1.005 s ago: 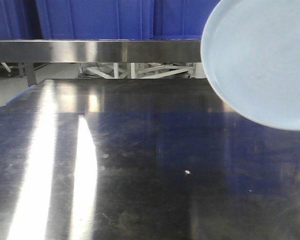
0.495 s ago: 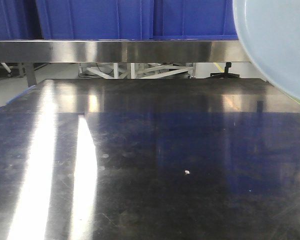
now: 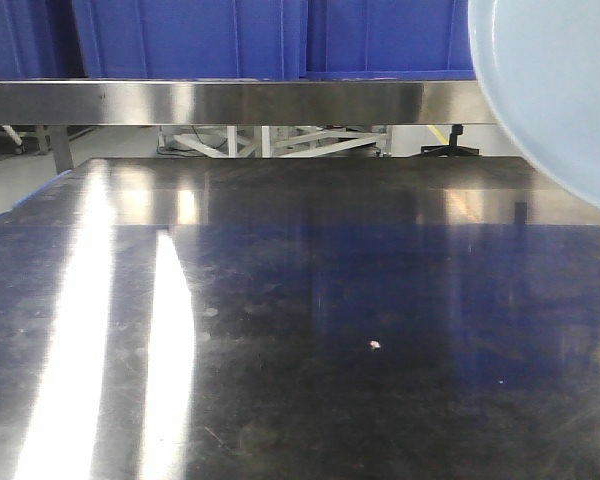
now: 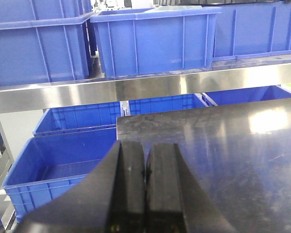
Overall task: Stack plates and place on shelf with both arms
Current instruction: 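Hold the plate stack raised in the right gripper and turn away from table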
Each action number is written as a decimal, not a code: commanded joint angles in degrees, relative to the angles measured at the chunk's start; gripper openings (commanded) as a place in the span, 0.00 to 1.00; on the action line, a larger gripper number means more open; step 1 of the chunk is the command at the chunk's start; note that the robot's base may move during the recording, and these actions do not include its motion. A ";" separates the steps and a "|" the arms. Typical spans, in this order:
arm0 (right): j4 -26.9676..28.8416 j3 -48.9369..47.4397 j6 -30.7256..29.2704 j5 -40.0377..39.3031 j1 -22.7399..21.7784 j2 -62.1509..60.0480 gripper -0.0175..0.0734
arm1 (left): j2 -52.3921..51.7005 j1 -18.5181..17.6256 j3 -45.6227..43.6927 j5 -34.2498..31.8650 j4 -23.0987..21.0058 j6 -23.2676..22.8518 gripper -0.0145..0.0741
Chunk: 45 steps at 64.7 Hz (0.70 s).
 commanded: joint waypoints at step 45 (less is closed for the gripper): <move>-0.11 -1.69 0.08 -5.59 -0.28 0.15 0.25 | 0.59 -0.05 -1.77 -5.27 -0.64 -0.25 0.26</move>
